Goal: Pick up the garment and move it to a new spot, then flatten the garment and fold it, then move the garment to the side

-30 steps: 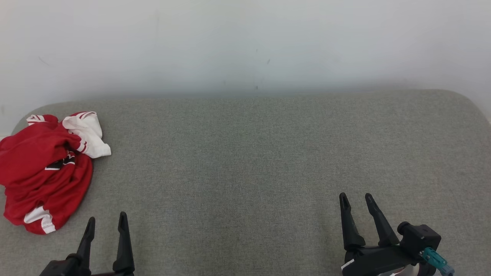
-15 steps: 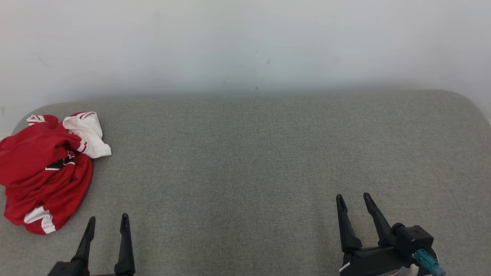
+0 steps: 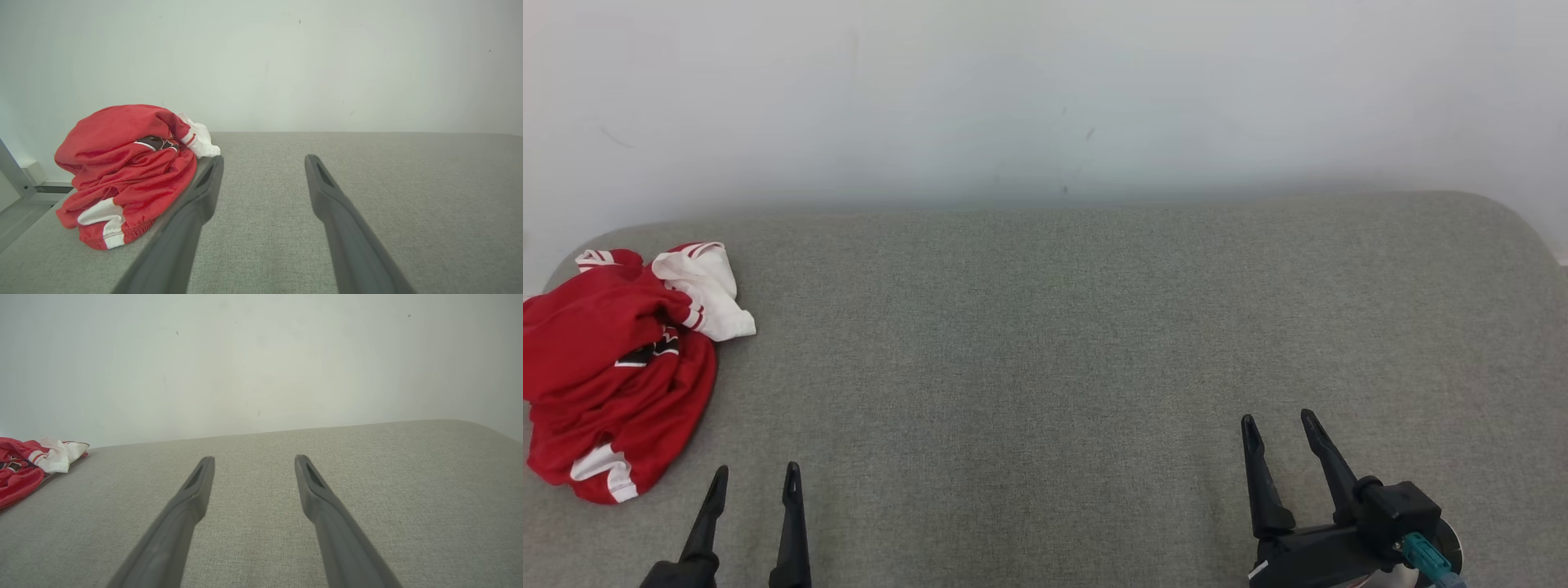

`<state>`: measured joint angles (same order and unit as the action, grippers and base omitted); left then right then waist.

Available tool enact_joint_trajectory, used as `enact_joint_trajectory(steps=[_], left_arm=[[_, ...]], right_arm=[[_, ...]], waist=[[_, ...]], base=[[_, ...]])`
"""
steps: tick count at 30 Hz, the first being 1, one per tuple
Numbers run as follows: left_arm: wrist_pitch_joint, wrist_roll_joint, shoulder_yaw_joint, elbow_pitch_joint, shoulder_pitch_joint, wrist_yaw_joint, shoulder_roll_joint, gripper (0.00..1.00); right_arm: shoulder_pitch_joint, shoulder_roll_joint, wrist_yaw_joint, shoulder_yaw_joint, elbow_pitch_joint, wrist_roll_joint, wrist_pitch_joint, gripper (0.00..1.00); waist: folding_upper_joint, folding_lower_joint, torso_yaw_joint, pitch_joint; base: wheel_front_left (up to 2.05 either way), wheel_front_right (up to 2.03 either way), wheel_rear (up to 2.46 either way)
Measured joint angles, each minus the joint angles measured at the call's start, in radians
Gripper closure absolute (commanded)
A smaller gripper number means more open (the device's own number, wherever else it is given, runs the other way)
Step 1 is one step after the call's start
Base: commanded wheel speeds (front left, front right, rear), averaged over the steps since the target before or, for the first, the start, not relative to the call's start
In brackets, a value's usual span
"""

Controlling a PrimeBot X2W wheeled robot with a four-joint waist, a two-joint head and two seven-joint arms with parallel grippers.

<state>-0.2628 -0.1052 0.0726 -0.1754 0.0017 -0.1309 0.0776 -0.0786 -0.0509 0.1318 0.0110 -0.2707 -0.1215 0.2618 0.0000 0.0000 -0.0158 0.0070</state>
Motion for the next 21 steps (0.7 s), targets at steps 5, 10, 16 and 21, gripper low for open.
enact_joint_trajectory(steps=[5, 10, 16, 21], left_arm=[[0.000, -0.004, 0.001, -0.009, 0.000, 0.000, 0.001, 0.00], [0.000, -0.009, 0.001, -0.016, 0.000, 0.000, 0.002, 0.00], [0.000, -0.018, 0.002, -0.032, 0.000, 0.000, 0.003, 0.00], [0.000, -0.018, 0.002, -0.033, -0.001, 0.000, 0.004, 0.00]], right_arm=[[-0.001, 0.000, 0.000, -0.002, -0.003, -0.006, 0.002, 0.00], [-0.002, 0.000, 0.000, -0.003, -0.008, -0.012, 0.002, 0.00], [-0.002, 0.000, 0.000, -0.003, -0.017, -0.019, 0.002, 0.00], [-0.002, 0.000, 0.000, -0.002, -0.023, -0.024, 0.002, 0.00]], waist=[[0.0000, 0.0000, 0.000, -0.002], [0.0000, 0.0000, 0.001, -0.004], [0.0000, 0.0000, 0.001, -0.008], [0.0000, 0.0000, 0.002, -0.011]], base=[[0.00, 0.00, 0.00], [0.00, 0.00, 0.00], [0.00, 0.00, 0.00], [0.00, 0.00, 0.00]])
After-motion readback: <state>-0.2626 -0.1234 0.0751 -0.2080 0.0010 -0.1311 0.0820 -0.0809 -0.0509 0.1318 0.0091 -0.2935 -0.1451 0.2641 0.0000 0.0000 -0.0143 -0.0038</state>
